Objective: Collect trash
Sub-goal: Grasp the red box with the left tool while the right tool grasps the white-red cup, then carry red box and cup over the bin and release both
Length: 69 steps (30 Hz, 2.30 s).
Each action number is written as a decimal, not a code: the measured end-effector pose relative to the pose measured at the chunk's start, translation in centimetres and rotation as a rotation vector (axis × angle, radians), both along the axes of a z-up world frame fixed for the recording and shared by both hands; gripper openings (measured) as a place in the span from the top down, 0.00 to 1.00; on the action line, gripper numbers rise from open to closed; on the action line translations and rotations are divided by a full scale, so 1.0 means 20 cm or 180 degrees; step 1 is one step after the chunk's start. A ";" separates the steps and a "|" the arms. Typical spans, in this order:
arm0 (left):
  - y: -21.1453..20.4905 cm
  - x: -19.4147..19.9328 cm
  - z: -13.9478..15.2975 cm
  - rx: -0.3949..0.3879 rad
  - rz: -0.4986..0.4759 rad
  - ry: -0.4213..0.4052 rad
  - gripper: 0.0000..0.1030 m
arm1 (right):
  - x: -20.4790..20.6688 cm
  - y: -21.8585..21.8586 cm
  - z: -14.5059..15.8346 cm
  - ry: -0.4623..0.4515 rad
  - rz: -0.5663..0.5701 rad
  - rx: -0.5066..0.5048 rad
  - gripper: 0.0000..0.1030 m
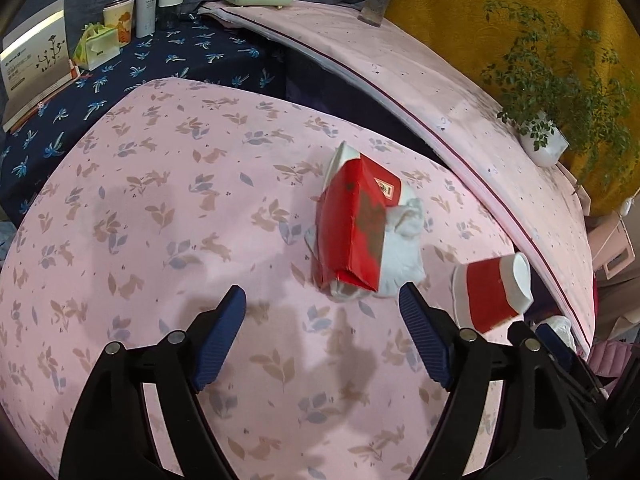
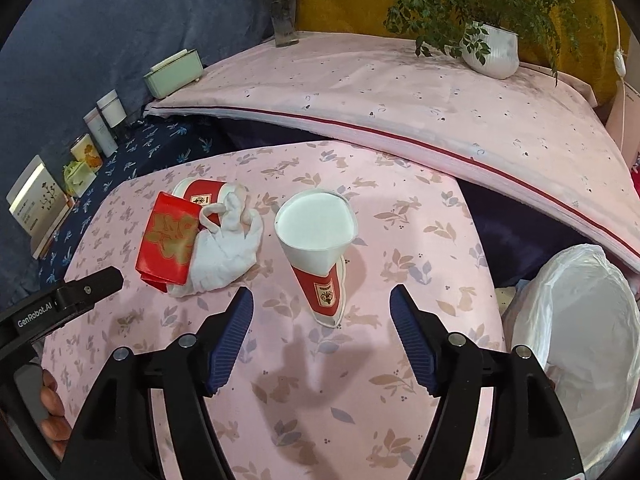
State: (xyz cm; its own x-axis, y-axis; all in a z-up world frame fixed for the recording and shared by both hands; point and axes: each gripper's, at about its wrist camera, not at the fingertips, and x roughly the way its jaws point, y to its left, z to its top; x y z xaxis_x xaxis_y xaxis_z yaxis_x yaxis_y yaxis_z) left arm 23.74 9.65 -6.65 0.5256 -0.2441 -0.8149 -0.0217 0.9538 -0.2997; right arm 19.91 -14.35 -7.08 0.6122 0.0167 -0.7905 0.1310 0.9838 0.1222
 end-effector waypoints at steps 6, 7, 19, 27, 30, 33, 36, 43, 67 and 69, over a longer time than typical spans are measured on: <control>-0.03 0.14 -0.05 -0.0004 -0.0033 0.0039 0.28 | 0.11 0.02 -0.08 0.0089 0.0012 -0.0030 0.34; -0.03 0.16 -0.05 -0.0008 -0.0047 0.0045 0.29 | 0.12 0.02 -0.09 0.0102 0.0009 -0.0038 0.34; -0.08 0.26 -0.15 -0.0076 -0.0215 0.0197 0.80 | 0.19 0.02 -0.14 0.0107 -0.0024 -0.0062 0.40; -0.06 0.17 -0.04 -0.0101 -0.0187 0.0051 0.88 | 0.15 0.03 -0.09 0.0055 0.0077 0.0005 0.80; -0.06 0.11 0.03 -0.0134 -0.0184 -0.0012 0.89 | 0.10 0.03 -0.03 -0.0032 0.0096 0.0049 0.80; -0.08 0.06 0.09 -0.0176 -0.0215 -0.0078 0.89 | 0.06 0.02 0.03 -0.0118 0.0099 0.0080 0.80; -0.13 -0.01 0.16 -0.0189 -0.0280 -0.0153 0.88 | 0.01 0.00 0.09 -0.0193 0.0098 0.0100 0.80; -0.34 -0.16 0.28 -0.0194 -0.0567 -0.0272 0.88 | -0.13 -0.10 0.22 -0.0338 0.0037 0.0082 0.80; -1.26 -0.58 0.29 -0.0191 -0.1740 -0.0145 0.88 | -0.64 -0.85 0.25 -0.0415 -0.0838 0.0092 0.80; -1.33 -0.60 0.28 -0.0183 -0.1823 -0.0116 0.88 | -0.67 -0.91 0.23 -0.0397 -0.0932 0.0109 0.79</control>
State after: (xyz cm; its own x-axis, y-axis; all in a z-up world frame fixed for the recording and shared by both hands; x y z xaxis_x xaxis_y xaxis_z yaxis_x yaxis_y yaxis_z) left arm 11.80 -16.90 -1.12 0.3239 -0.5414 -0.7758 0.5047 0.7925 -0.3423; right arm 6.48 -32.65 -2.42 0.6871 -0.1492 -0.7111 0.3898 0.9016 0.1875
